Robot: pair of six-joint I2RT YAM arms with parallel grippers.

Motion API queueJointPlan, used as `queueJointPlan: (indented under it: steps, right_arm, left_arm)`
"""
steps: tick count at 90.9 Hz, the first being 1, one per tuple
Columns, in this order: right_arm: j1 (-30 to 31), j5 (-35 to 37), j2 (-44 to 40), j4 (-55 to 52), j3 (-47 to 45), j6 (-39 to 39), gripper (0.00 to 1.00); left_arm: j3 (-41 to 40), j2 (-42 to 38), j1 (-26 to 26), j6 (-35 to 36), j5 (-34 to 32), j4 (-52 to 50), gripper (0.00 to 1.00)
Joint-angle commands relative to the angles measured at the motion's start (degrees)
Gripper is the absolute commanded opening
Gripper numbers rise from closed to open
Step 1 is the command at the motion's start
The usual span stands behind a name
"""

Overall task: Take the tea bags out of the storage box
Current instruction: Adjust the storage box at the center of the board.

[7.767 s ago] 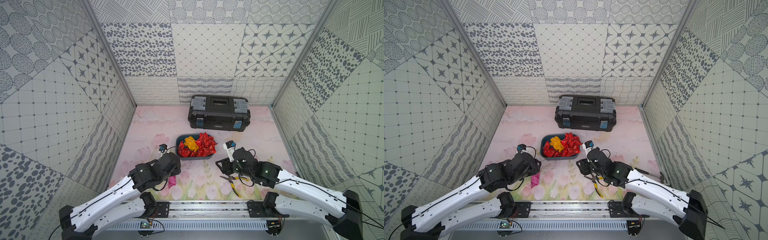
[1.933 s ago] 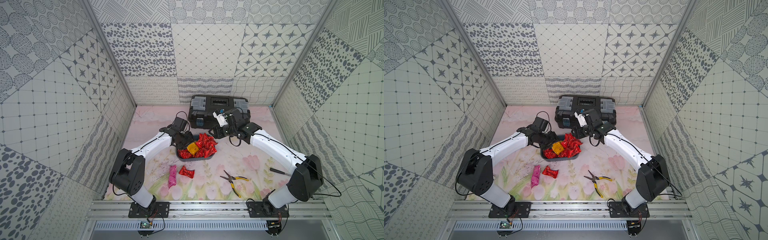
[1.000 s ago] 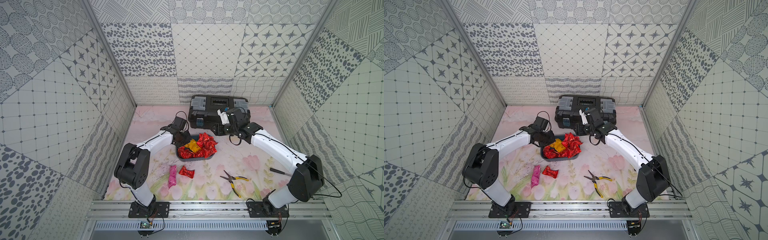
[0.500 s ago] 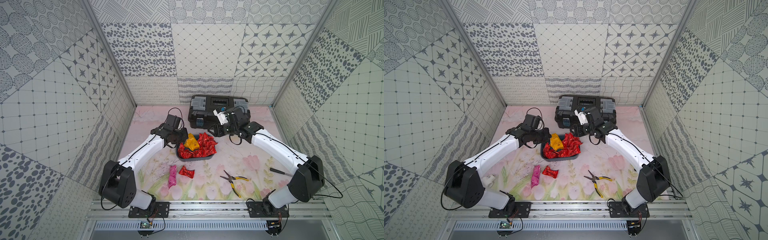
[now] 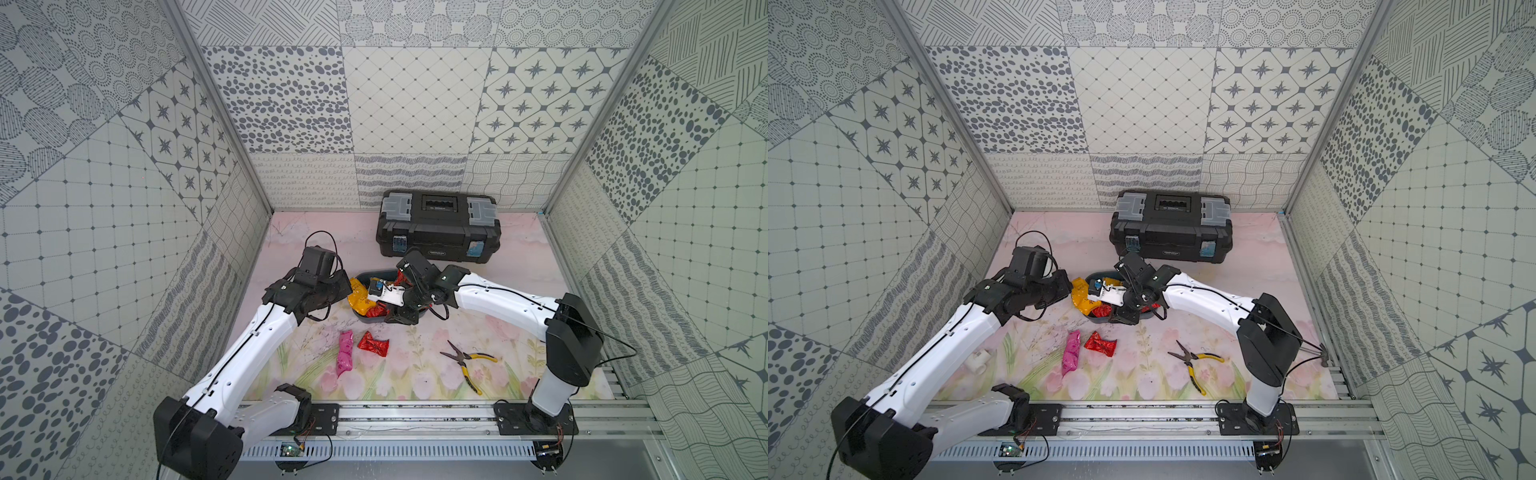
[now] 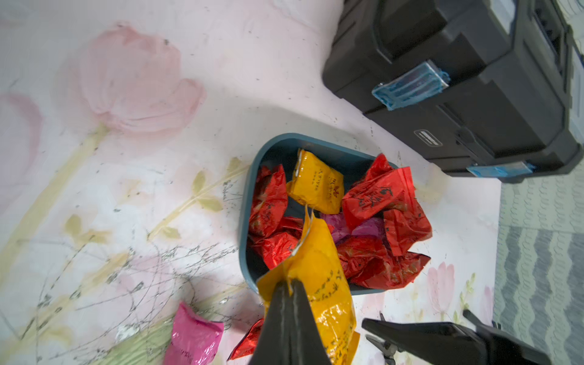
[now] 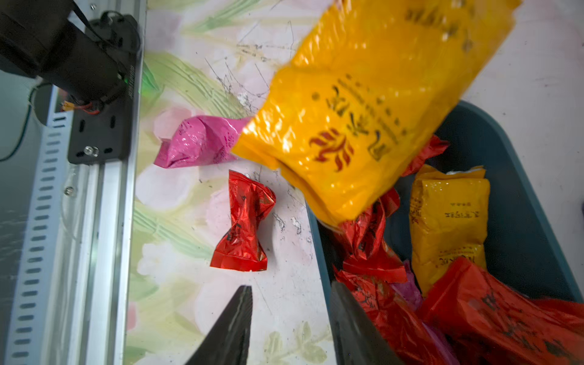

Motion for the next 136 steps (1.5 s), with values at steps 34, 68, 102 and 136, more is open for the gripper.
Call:
queueJointPlan:
  steps: [34, 68, 102, 136]
  right_arm:
    - [1.3, 4.6, 8.2, 3.0, 3.7, -3.0, 0.37]
    - [2.5, 6.7, 9.5, 4.5, 3.0, -1.5, 0.29]
    - [3.5, 8.5, 9.7, 6.0, 2.1, -1.1, 0.18]
    - [4.0, 13.7, 8.0, 7.7, -1.0, 0.4, 0.23]
  left_arm:
    - [-5.5, -12.2, 2.8, -19.7, -18.4, -17.7, 0.00]
    - [-4.0, -15.9, 3.0, -20.6, -23.5, -20.2, 0.00]
    - [-3.5, -17.2, 3.0, -19.3, -25.1, -21.7, 0.00]
    - [-3.9, -18.5, 3.0, -18.1, -25.7, -22.0, 0.00]
